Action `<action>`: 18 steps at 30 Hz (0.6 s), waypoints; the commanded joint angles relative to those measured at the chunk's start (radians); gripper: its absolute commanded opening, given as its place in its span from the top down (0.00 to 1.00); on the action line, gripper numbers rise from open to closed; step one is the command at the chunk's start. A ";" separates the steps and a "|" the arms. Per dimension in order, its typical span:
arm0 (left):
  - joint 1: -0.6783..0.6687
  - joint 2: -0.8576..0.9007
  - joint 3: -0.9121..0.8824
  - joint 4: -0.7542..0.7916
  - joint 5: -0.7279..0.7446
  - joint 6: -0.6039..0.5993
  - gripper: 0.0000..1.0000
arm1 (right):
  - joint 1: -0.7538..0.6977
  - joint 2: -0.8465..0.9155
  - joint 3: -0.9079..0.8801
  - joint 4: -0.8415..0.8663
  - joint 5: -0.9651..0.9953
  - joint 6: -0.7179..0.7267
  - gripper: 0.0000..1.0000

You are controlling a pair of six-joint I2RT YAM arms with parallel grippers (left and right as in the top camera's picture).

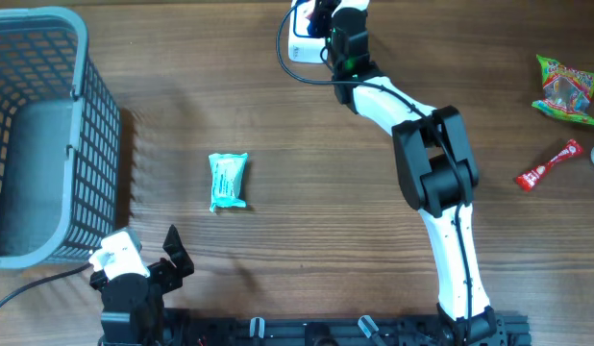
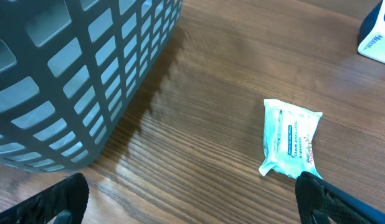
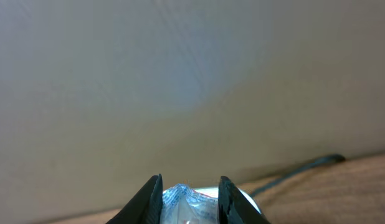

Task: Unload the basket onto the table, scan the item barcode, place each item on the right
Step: 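Raise tissue pack up to the scanner face, then hold the tissue pack in front of the scanner with right gripper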

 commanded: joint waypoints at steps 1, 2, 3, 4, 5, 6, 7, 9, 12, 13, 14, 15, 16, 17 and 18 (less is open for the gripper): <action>0.004 -0.003 -0.004 0.001 -0.010 -0.005 0.00 | 0.014 -0.010 0.006 0.064 0.025 -0.056 0.72; 0.004 -0.003 -0.004 0.001 -0.010 -0.005 0.00 | 0.016 -0.019 0.006 0.061 0.025 -0.069 0.72; 0.004 -0.003 -0.004 0.001 -0.010 -0.005 0.00 | 0.015 -0.033 0.006 0.049 0.024 -0.076 0.73; 0.004 -0.003 -0.004 0.001 -0.010 -0.005 0.00 | 0.015 -0.051 0.006 0.030 0.022 -0.088 0.73; 0.004 -0.003 -0.004 0.001 -0.010 -0.005 0.00 | 0.015 -0.074 0.006 -0.001 0.021 -0.108 0.73; 0.004 -0.003 -0.004 0.001 -0.010 -0.005 0.00 | 0.015 -0.102 0.006 -0.038 0.021 -0.137 0.74; 0.004 -0.003 -0.004 0.001 -0.010 -0.005 0.00 | 0.015 -0.135 0.006 -0.086 0.021 -0.174 0.75; 0.004 -0.003 -0.004 0.001 -0.010 -0.005 0.00 | 0.012 -0.213 0.006 -0.208 0.034 -0.248 0.78; 0.004 -0.003 -0.004 0.001 -0.010 -0.005 0.00 | 0.005 -0.351 0.006 -0.437 0.156 -0.361 0.80; 0.004 -0.003 -0.004 0.001 -0.010 -0.005 0.00 | 0.003 -0.392 0.006 -0.507 0.219 -0.402 0.79; 0.004 -0.003 -0.004 0.001 -0.010 -0.005 0.00 | 0.000 -0.433 0.006 -0.579 0.298 -0.447 0.79; 0.004 -0.003 -0.004 0.001 -0.010 -0.005 0.00 | -0.008 -0.467 0.006 -0.649 0.372 -0.492 0.78; 0.004 -0.003 -0.004 0.001 -0.010 -0.005 0.00 | -0.021 -0.507 0.006 -0.731 0.451 -0.552 0.78; 0.004 -0.003 -0.004 0.001 -0.010 -0.005 0.00 | -0.031 -0.524 0.006 -0.780 0.487 -0.586 0.79; 0.004 -0.003 -0.004 0.001 -0.010 -0.005 0.00 | -0.049 -0.545 0.006 -0.849 0.525 -0.626 0.81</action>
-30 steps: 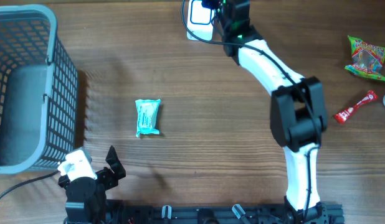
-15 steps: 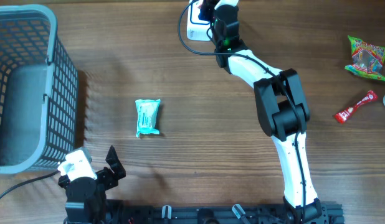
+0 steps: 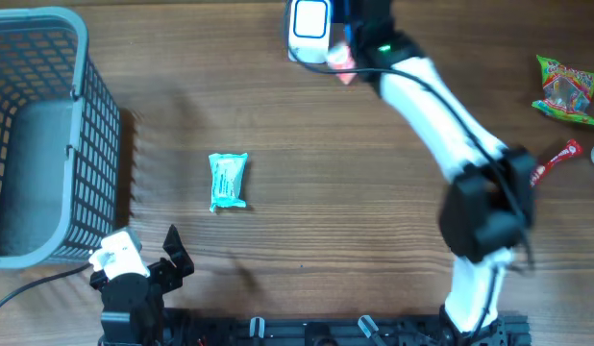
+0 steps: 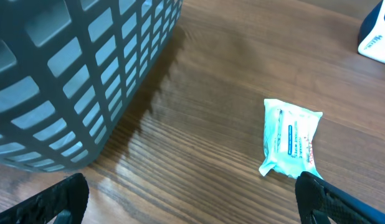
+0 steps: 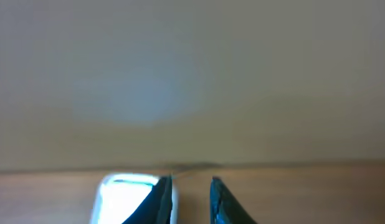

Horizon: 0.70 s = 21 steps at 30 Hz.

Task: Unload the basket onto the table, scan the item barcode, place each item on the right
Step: 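Hold the tissue pack in front of the scanner with right gripper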

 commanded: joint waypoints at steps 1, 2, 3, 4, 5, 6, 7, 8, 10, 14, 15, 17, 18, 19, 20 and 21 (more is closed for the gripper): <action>0.004 -0.003 -0.003 0.000 -0.010 -0.005 0.00 | -0.073 -0.118 0.006 -0.196 0.291 -0.252 0.82; 0.004 -0.003 -0.003 0.000 -0.010 -0.005 0.00 | -0.094 -0.126 0.006 -0.270 0.285 -0.263 0.77; 0.004 -0.003 -0.003 0.000 -0.010 -0.005 0.00 | -0.115 -0.130 0.006 -0.351 0.262 -0.259 0.68; 0.004 -0.003 -0.003 0.000 -0.010 -0.005 0.00 | -0.131 -0.130 0.001 -0.414 0.206 -0.259 0.37; 0.004 -0.003 -0.003 0.000 -0.010 -0.005 0.00 | -0.145 -0.129 0.000 -0.461 0.123 -0.241 0.18; 0.004 -0.003 -0.003 0.000 -0.010 -0.005 0.00 | -0.154 -0.125 -0.002 -0.495 0.038 -0.217 0.07; 0.004 -0.003 -0.003 0.000 -0.010 -0.005 0.00 | -0.168 -0.119 -0.010 -0.542 -0.169 -0.199 0.03; 0.004 -0.003 -0.003 0.000 -0.010 -0.005 0.00 | -0.173 -0.114 -0.023 -0.546 -0.276 -0.200 0.01; 0.004 -0.003 -0.003 0.000 -0.010 -0.005 0.00 | -0.178 -0.098 -0.070 -0.500 -0.517 -0.215 0.00; 0.004 -0.003 -0.003 0.000 -0.010 -0.005 0.00 | -0.164 0.013 -0.134 -0.311 -0.610 -0.193 0.00; 0.004 -0.003 -0.003 0.000 -0.010 -0.005 0.00 | -0.158 0.047 -0.134 -0.271 -0.610 -0.179 0.01; 0.004 -0.003 -0.003 0.000 -0.010 -0.005 0.00 | -0.146 0.111 -0.134 -0.192 -0.600 -0.187 0.00; 0.004 -0.003 -0.003 0.000 -0.010 -0.005 0.00 | -0.145 0.141 -0.134 -0.147 -0.590 -0.188 0.00; 0.004 -0.003 -0.003 0.000 -0.010 -0.005 0.00 | -0.145 0.169 -0.134 -0.101 -0.592 -0.196 0.01; 0.004 -0.003 -0.003 0.000 -0.010 -0.005 0.00 | -0.145 0.195 -0.134 -0.060 -0.595 -0.209 0.00; 0.004 -0.003 -0.003 0.000 -0.010 -0.005 0.00 | -0.145 0.220 -0.134 -0.023 -0.595 -0.223 0.00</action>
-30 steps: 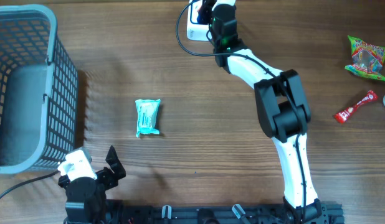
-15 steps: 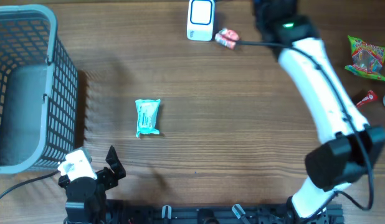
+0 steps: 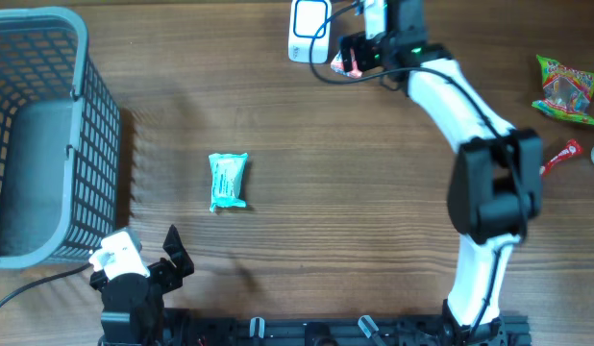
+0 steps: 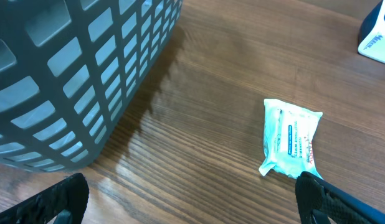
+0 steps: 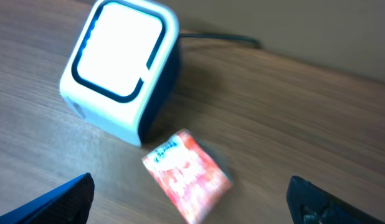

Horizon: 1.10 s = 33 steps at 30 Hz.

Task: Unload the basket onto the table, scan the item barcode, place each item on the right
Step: 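Hold the tissue pack in front of the scanner with right gripper, then carry tissue pack to the right edge and release it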

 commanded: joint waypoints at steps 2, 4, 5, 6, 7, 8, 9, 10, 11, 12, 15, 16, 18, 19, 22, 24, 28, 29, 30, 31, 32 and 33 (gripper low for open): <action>0.004 -0.003 -0.003 0.001 -0.010 -0.005 0.00 | -0.003 0.126 -0.012 0.137 -0.057 -0.059 0.00; 0.004 -0.003 -0.003 0.001 -0.010 -0.005 0.00 | -0.004 0.154 -0.012 0.170 -0.057 -0.103 0.00; 0.004 -0.003 -0.003 0.001 -0.010 -0.005 0.00 | -0.004 0.166 -0.012 0.183 -0.058 -0.125 0.00; 0.004 -0.003 -0.003 0.001 -0.010 -0.005 0.00 | -0.004 0.182 -0.012 0.200 -0.058 -0.148 0.00; 0.004 -0.003 -0.003 0.001 -0.010 -0.005 0.00 | -0.004 0.197 -0.012 0.207 -0.069 -0.172 0.00; 0.004 -0.003 -0.003 0.001 -0.010 -0.005 0.00 | -0.004 0.209 -0.012 0.205 -0.089 -0.190 0.00; 0.004 -0.003 -0.003 0.001 -0.010 -0.005 0.00 | -0.005 0.222 -0.012 0.196 -0.109 -0.198 0.00; 0.004 -0.003 -0.003 0.001 -0.010 -0.005 0.00 | -0.005 0.229 -0.012 0.185 -0.125 -0.199 0.00; 0.004 -0.003 -0.003 0.001 -0.010 -0.005 0.00 | -0.005 0.240 -0.012 0.169 -0.143 -0.204 0.00; 0.004 -0.003 -0.003 0.001 -0.010 -0.005 0.00 | -0.005 0.255 -0.012 0.143 -0.157 -0.217 0.00; 0.004 -0.003 -0.003 0.001 -0.010 -0.005 0.00 | -0.007 0.270 -0.012 0.060 -0.159 -0.266 0.02; 0.004 -0.003 -0.003 0.001 -0.010 -0.005 0.00 | -0.011 0.272 -0.012 0.030 -0.158 -0.282 0.07; 0.004 -0.003 -0.003 0.001 -0.010 -0.005 0.00 | -0.024 0.271 -0.012 -0.013 -0.153 -0.299 0.14; 0.004 -0.003 -0.003 0.001 -0.010 -0.005 0.00 | -0.030 0.271 -0.012 -0.016 -0.146 -0.297 0.18; 0.004 -0.003 -0.003 0.001 -0.010 -0.005 0.00 | -0.055 0.261 -0.010 -0.028 -0.115 -0.241 0.42; 0.004 -0.003 -0.003 0.001 -0.010 -0.005 0.00 | -0.069 0.235 -0.010 -0.045 -0.117 -0.189 0.56; 0.004 -0.003 -0.003 0.001 -0.010 -0.005 0.00 | -0.104 0.113 0.000 -0.115 -0.116 -0.087 0.62; 0.004 -0.003 -0.003 0.001 -0.010 -0.005 0.00 | -0.113 0.072 0.002 -0.147 -0.116 -0.088 0.65; 0.004 -0.003 -0.003 0.001 -0.010 -0.005 0.00 | -0.123 0.027 0.003 -0.183 -0.111 -0.088 0.65; 0.004 -0.003 -0.003 0.001 -0.010 -0.005 0.00 | -0.134 -0.019 0.003 -0.222 -0.097 -0.087 0.65; 0.004 -0.003 -0.003 0.001 -0.010 -0.005 0.00 | -0.146 -0.067 0.003 -0.268 -0.075 -0.088 0.65; 0.004 -0.003 -0.003 0.001 -0.010 -0.005 0.00 | -0.157 -0.101 0.003 -0.304 -0.049 -0.089 0.65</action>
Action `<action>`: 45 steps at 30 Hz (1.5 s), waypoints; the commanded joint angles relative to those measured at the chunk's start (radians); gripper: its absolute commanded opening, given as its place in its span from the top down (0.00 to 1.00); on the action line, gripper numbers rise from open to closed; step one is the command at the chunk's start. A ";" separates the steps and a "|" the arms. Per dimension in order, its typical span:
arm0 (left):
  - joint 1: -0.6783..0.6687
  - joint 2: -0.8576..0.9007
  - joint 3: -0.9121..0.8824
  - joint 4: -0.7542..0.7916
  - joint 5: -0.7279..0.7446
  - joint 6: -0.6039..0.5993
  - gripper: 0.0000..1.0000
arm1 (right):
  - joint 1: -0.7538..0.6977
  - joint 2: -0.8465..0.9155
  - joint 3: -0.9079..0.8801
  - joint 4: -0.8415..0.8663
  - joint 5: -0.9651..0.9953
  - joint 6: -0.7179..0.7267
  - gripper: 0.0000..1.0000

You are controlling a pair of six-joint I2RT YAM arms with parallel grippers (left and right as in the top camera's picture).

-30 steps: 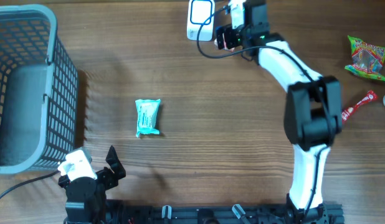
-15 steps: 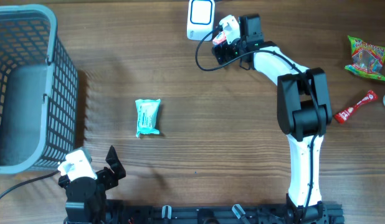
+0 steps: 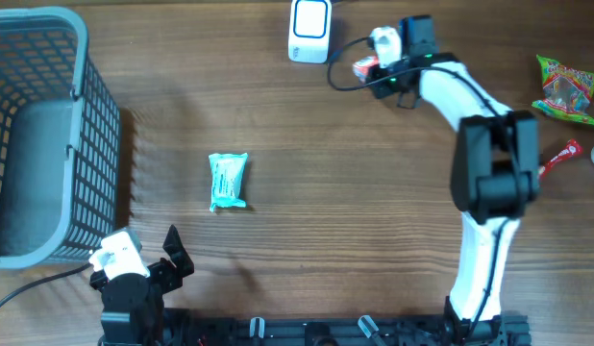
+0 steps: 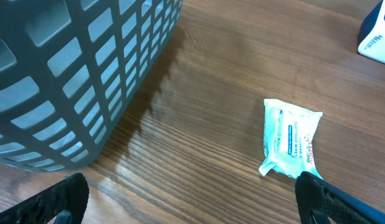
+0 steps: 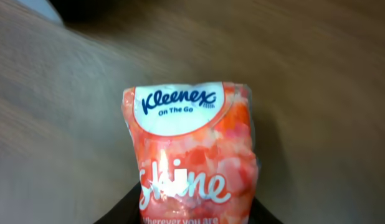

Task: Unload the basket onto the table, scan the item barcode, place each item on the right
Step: 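Carry tissue pack to the right edge and release it, then move right gripper over the teal wipes pack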

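Note:
An orange Kleenex tissue pack [image 5: 191, 149] fills the right wrist view, label up, with my right gripper [image 5: 191, 216] shut on its near end; a dark finger shows at each side. Overhead, the pack [image 3: 363, 68] is at the table's far edge, just right of the white scanner [image 3: 309, 17], and the right gripper [image 3: 382, 65] is on its right side. A teal wipes pack [image 3: 228, 181] lies mid-left on the table, also in the left wrist view [image 4: 291, 137]. My left gripper [image 4: 192, 202] rests open at the near left edge, holding nothing.
A grey plastic basket [image 3: 100, 125] stands at the left, its wall close to the left wrist [image 4: 74, 68]. A green snack bag [image 3: 566, 89] and a red stick pack [image 3: 548, 165] lie at the far right. The scanner's cable curls beside the pack.
My right gripper was wide open above the tissue pack lying by the scanner. Now it is shut on the pack, which sits slightly further right. The left arm has not moved.
The right gripper held the tissue pack up at the scanner. Then the arm had swung right, the pack by the scanner. Then the gripper was open over the pack lying on the table. Now it grips the pack again, right of the scanner.

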 commanded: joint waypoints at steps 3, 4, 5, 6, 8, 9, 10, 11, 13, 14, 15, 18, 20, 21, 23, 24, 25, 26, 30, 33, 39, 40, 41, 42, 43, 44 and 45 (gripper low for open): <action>0.004 -0.003 -0.003 0.001 -0.010 -0.005 0.00 | -0.084 -0.294 0.001 -0.190 0.208 0.039 0.65; 0.004 -0.003 -0.003 0.001 -0.010 -0.005 0.00 | -0.102 -0.317 0.001 -0.227 0.255 0.039 0.65; 0.004 -0.003 -0.003 0.001 -0.010 -0.005 0.00 | -0.117 -0.330 0.001 -0.252 0.288 0.039 0.65; 0.004 -0.003 -0.003 0.001 -0.010 -0.005 0.00 | -0.140 -0.341 0.001 -0.290 0.334 0.040 0.65; 0.004 -0.003 -0.003 0.001 -0.010 -0.005 0.00 | -0.182 -0.339 -0.002 -0.335 0.346 0.043 0.67; 0.004 -0.003 -0.003 0.001 -0.010 -0.005 0.00 | -0.204 -0.335 -0.016 -0.337 0.331 0.054 0.67; 0.004 -0.003 -0.003 0.001 -0.010 -0.005 0.00 | -0.226 -0.330 -0.039 -0.330 0.320 0.067 0.64; 0.004 -0.003 -0.003 0.001 -0.010 -0.005 0.00 | -0.255 -0.325 -0.072 -0.322 0.319 0.068 0.64; 0.004 -0.003 -0.003 0.001 -0.010 -0.005 0.00 | -0.306 -0.318 -0.146 -0.300 0.325 0.073 0.64; 0.004 -0.003 -0.003 0.001 -0.010 -0.005 0.00 | -0.323 -0.317 -0.175 -0.285 0.325 0.074 0.64; 0.004 -0.003 -0.003 0.001 -0.010 -0.005 0.00 | -0.351 -0.316 -0.224 -0.244 0.327 0.089 0.64; 0.004 -0.003 -0.003 0.001 -0.010 -0.005 0.00 | -0.412 -0.316 -0.326 -0.127 0.361 0.181 0.55; 0.004 -0.003 -0.003 0.001 -0.010 -0.005 0.00 | -0.454 -0.316 -0.370 -0.086 0.362 0.223 0.55; 0.004 -0.003 -0.003 0.001 -0.010 -0.005 0.00 | -0.472 -0.316 -0.375 -0.079 0.362 0.248 0.55; 0.004 -0.003 -0.003 0.001 -0.010 -0.005 0.00 | -0.493 -0.317 -0.372 -0.063 0.362 0.281 0.51; 0.004 -0.003 -0.003 0.001 -0.010 -0.005 0.00 | -0.501 -0.322 -0.362 -0.065 0.362 0.296 0.40; 0.004 -0.003 -0.003 0.001 -0.010 -0.005 0.00 | -0.505 -0.326 -0.347 -0.074 0.360 0.304 0.09; 0.004 -0.003 -0.003 0.001 -0.010 -0.005 0.00 | -0.505 -0.334 -0.329 -0.091 0.353 0.306 0.00; 0.004 -0.003 -0.003 0.001 -0.010 -0.005 0.00 | -0.482 -0.400 -0.247 -0.192 0.186 0.394 0.00; 0.004 -0.003 -0.003 0.001 -0.010 -0.005 0.00 | -0.438 -0.477 -0.193 -0.305 -0.129 0.520 0.00; 0.004 -0.003 -0.003 0.001 -0.010 -0.005 0.00 | -0.233 -0.526 -0.218 -0.432 -0.504 0.607 0.00; 0.004 -0.003 -0.003 0.001 -0.010 -0.005 0.00 | -0.161 -0.520 -0.229 -0.434 -0.503 0.584 0.00; 0.004 -0.003 -0.003 0.001 -0.010 -0.005 0.00 | -0.103 -0.516 -0.239 -0.428 -0.499 0.564 0.00; 0.004 -0.003 -0.003 0.001 -0.010 -0.005 0.00 | -0.040 -0.506 -0.252 -0.417 -0.489 0.560 0.00; 0.004 -0.003 -0.003 0.001 -0.010 -0.005 0.00 | 0.022 -0.499 -0.264 -0.410 -0.484 0.566 0.00; 0.004 -0.003 -0.003 0.001 -0.010 -0.005 0.00 | 0.085 -0.484 -0.277 -0.392 -0.485 0.577 0.01; 0.004 -0.003 -0.003 0.001 -0.010 -0.005 0.00 | 0.145 -0.471 -0.287 -0.376 -0.485 0.595 0.00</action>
